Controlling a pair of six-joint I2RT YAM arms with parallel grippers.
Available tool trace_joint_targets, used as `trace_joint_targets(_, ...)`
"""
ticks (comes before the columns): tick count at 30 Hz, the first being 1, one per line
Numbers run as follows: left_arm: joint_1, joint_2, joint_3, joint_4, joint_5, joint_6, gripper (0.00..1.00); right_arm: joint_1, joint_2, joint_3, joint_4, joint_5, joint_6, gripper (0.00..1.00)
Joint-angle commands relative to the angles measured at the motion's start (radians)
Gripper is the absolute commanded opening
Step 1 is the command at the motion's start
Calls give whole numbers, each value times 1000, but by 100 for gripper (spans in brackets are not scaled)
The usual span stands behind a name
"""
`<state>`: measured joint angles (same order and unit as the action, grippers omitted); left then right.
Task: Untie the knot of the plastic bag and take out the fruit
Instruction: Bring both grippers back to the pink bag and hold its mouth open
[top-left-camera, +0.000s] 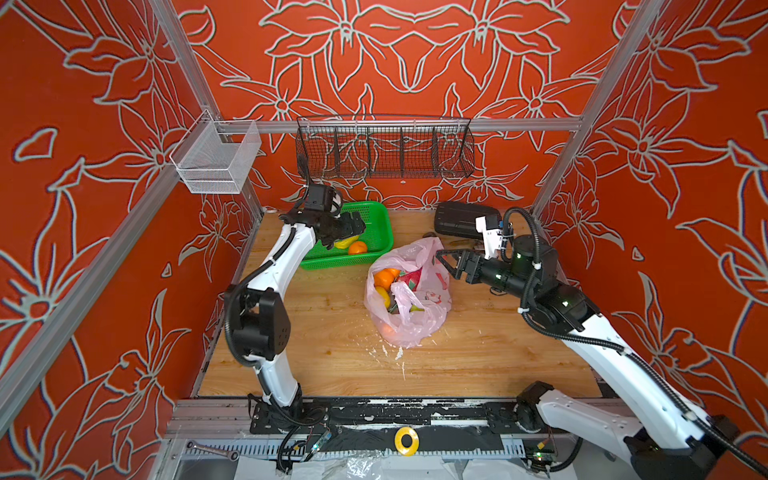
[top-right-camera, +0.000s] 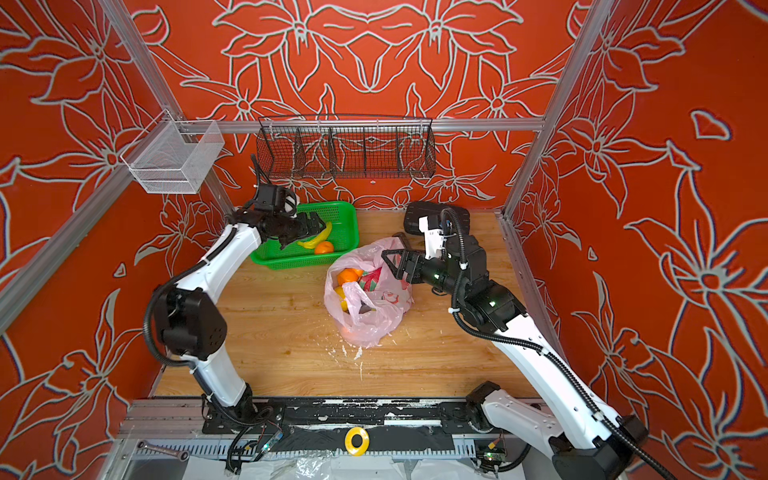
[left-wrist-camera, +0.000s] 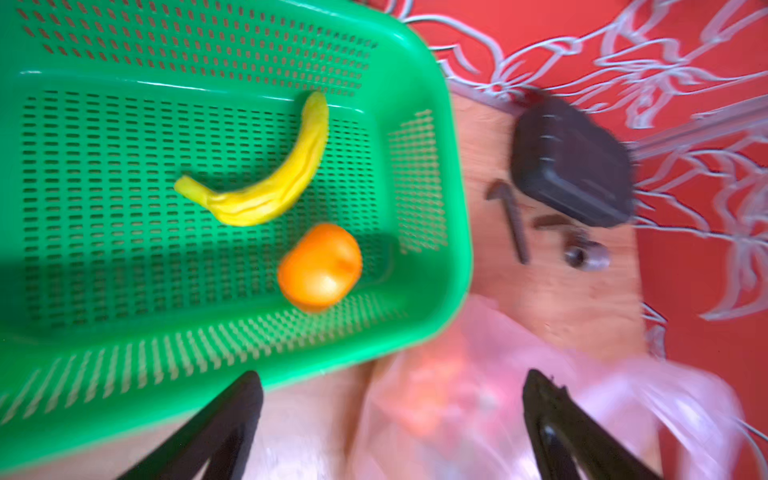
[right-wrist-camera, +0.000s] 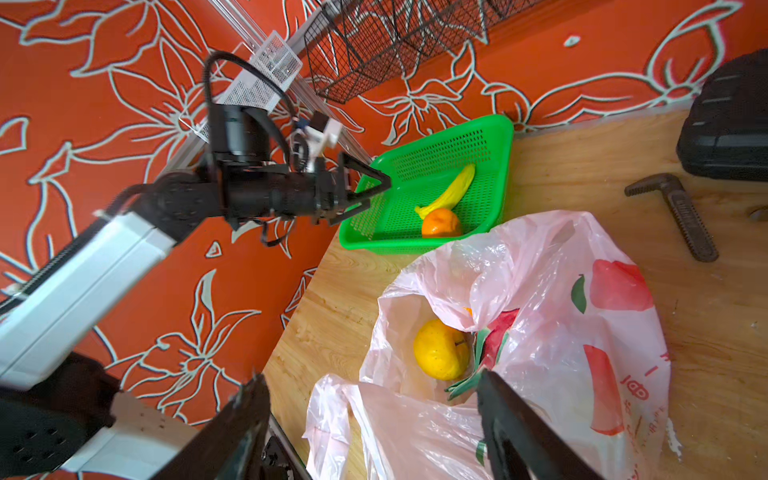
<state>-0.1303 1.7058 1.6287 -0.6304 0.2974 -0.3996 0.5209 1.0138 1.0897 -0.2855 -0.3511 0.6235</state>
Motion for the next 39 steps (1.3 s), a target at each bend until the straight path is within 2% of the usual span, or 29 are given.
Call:
trace_joint_targets(1, -11, -156, -126, 49, 99, -95, 93, 2, 35, -32, -22, -81, -11, 75)
trace_joint_targets(4, -64, -285, -227, 48, 90, -100, 92, 11, 87, -43, -14, -145, -12, 72)
trace_joint_targets(7, -142, -370, -309, 29, 34, -75, 92, 31, 142, -49, -12, -179, -17, 71)
trace_joint_targets(9, -192, -393, -346, 2, -21, -57, 92, 52, 172, -53, -7, -175, -21, 70)
trace_joint_targets(12, -261, -381, -399, -47, -162, -33, 92, 97, 209, -76, 20, -143, -27, 69)
trace_joint_targets(18, -312, -327, -501, -45, -89, -51, 96, 204, 304, -121, 0, -82, -59, 64)
trace_joint_targets(21, -337, -323, -547, -33, -101, -69, 96, 247, 330, -186, -14, -60, -60, 61)
trace_joint_targets(24, -342, -312, -598, 21, -47, -81, 96, 281, 359, -265, 13, -63, -36, 60)
trace_joint_targets(26, -343, -281, -607, 34, -8, -82, 95, 300, 385, -286, 10, -66, -28, 59)
trace_joint_targets(33, -347, -216, -625, 71, 17, -94, 92, 340, 407, -289, 2, -77, -32, 59)
trace_joint_targets(36, -347, -205, -635, 78, 15, -99, 83, 343, 399, -270, -13, -75, -46, 60)
trace_joint_targets(37, -347, -205, -640, 76, 9, -96, 77, 343, 390, -260, -22, -62, -52, 61)
trace_joint_targets(39, -347, -211, -649, 63, -16, -94, 57, 344, 361, -237, -38, -2, -55, 67)
